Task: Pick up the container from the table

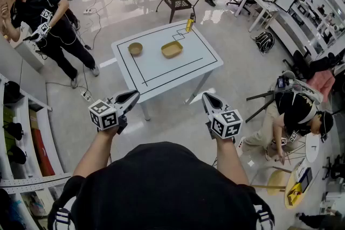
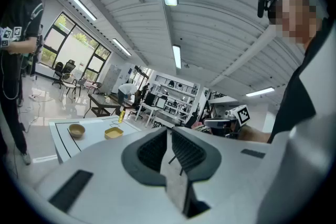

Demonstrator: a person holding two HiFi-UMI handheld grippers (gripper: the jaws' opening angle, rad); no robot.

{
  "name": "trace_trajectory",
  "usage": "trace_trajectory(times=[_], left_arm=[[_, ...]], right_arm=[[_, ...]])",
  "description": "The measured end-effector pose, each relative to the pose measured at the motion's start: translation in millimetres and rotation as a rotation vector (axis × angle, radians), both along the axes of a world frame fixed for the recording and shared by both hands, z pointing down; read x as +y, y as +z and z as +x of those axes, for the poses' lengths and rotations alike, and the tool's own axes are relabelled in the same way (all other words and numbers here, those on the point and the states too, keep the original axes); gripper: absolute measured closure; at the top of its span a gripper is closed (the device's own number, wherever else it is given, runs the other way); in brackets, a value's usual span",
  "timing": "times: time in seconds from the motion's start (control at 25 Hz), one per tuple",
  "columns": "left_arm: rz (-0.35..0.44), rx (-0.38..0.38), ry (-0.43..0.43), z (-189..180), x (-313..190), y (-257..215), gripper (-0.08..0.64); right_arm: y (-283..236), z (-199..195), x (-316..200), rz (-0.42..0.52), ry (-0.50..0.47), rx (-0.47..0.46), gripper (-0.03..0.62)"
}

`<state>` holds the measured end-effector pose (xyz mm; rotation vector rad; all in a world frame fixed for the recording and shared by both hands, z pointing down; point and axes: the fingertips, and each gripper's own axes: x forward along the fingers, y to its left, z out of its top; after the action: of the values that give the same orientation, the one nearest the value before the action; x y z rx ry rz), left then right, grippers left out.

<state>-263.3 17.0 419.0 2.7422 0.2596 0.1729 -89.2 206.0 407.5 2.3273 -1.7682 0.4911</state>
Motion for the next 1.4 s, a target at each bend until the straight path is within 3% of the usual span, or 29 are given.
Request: trace_trajectory(times=[1.04, 1.4], left_arm=[[0.016, -0.028, 0.053, -20, 11, 10, 0.526], [0.006, -0.042, 0.042, -15, 2, 25, 0.526]], right_arm=[[10, -26, 7, -0.015, 0.035, -0.023, 0.588], [22, -14, -3, -0.027, 0.032, -0.024, 0.588]])
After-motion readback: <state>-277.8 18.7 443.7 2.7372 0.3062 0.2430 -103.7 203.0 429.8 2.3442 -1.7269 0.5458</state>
